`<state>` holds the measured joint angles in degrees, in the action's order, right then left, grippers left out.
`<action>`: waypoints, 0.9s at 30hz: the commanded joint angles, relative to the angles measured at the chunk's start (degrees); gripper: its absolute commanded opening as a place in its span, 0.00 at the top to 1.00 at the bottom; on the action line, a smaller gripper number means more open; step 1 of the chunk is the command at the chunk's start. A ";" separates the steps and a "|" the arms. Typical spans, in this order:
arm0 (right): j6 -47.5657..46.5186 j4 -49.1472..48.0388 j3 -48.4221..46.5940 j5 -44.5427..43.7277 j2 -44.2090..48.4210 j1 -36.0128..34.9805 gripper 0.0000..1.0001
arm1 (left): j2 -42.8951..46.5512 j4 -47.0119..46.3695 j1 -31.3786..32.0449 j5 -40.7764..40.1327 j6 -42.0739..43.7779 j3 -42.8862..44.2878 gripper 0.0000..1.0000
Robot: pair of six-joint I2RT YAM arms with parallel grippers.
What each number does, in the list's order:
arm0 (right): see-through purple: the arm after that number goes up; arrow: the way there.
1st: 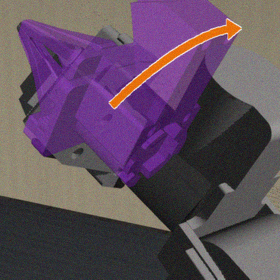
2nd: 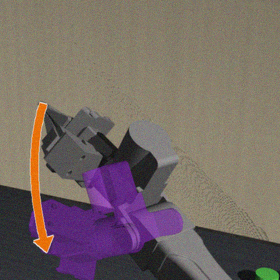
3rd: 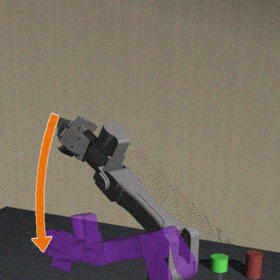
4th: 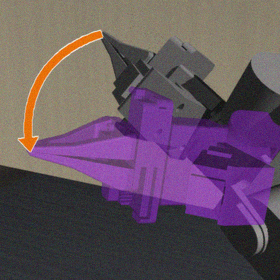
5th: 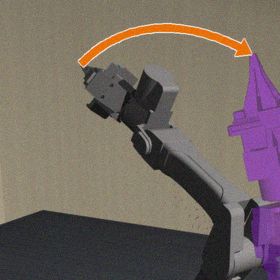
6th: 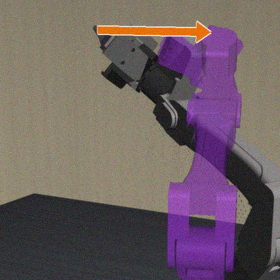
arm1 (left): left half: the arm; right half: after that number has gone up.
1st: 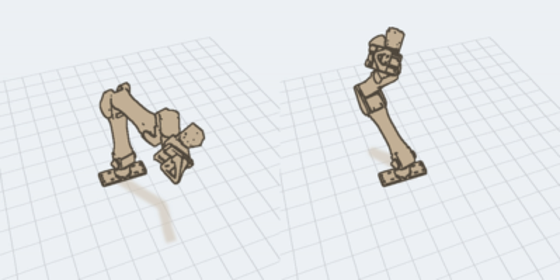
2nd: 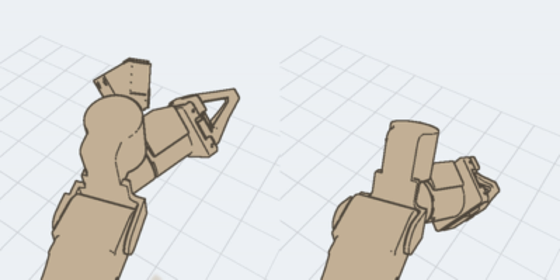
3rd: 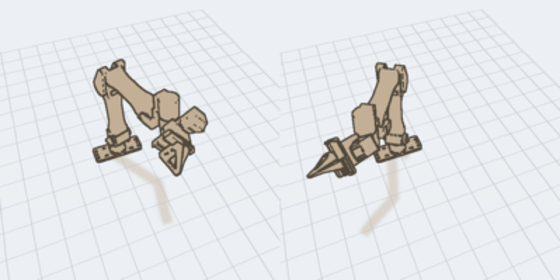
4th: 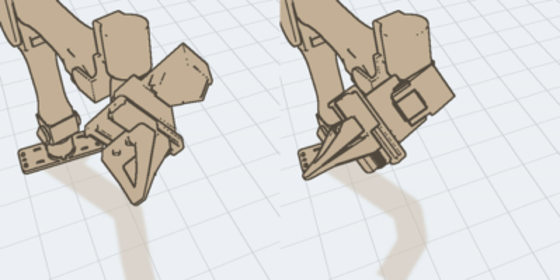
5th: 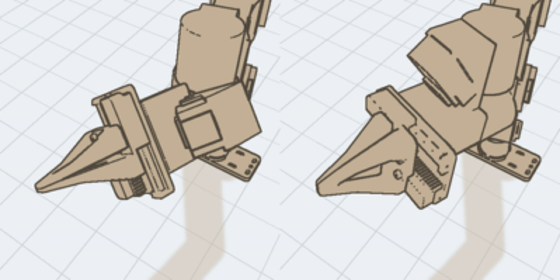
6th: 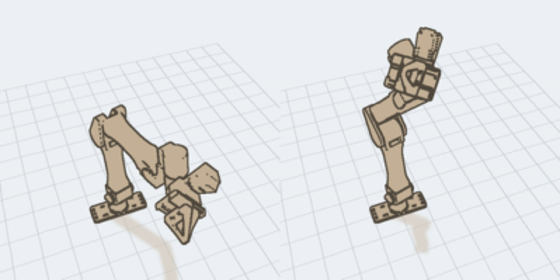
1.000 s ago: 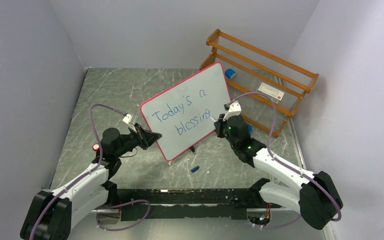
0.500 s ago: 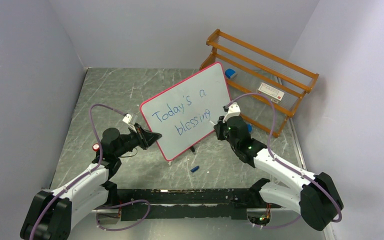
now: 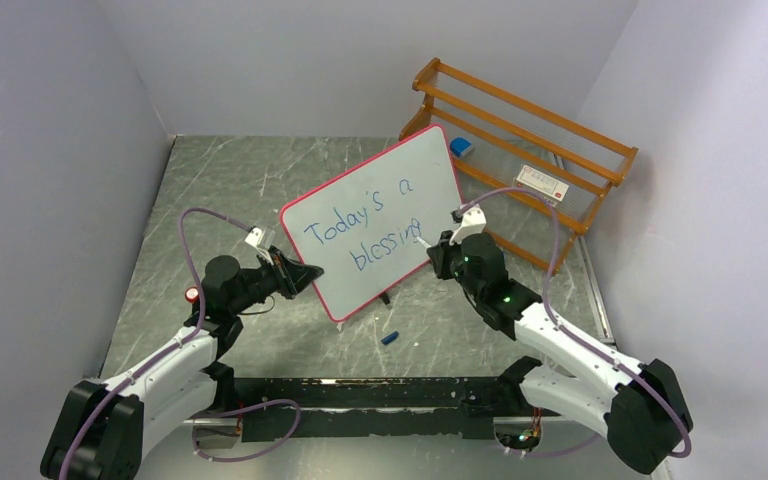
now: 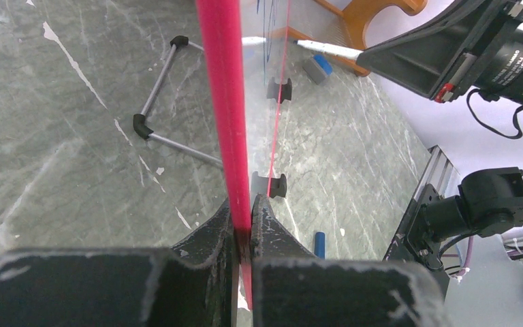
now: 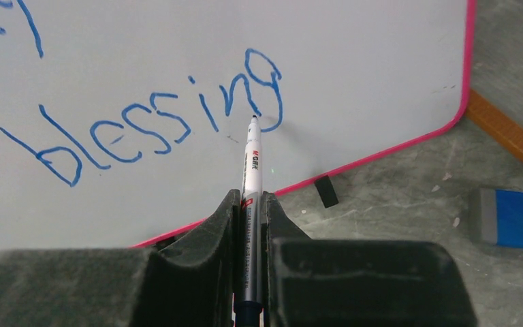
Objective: Write a sentence on the whiteboard
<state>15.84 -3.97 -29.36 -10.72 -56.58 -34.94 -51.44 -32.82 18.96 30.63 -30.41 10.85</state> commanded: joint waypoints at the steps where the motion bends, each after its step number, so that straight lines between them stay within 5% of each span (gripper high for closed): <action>1: -0.05 -0.60 -0.13 -4.30 2.65 0.54 1.00 | -0.91 3.00 -0.24 -5.55 3.26 0.46 0.95; 27: 0.67 -8.94 -1.03 -1.18 -6.50 6.02 1.00 | -0.04 4.57 -0.24 -6.04 3.61 1.01 0.95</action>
<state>16.32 -10.09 -29.36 -13.39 -61.67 -29.67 -51.35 -32.49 18.96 30.22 -30.52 10.87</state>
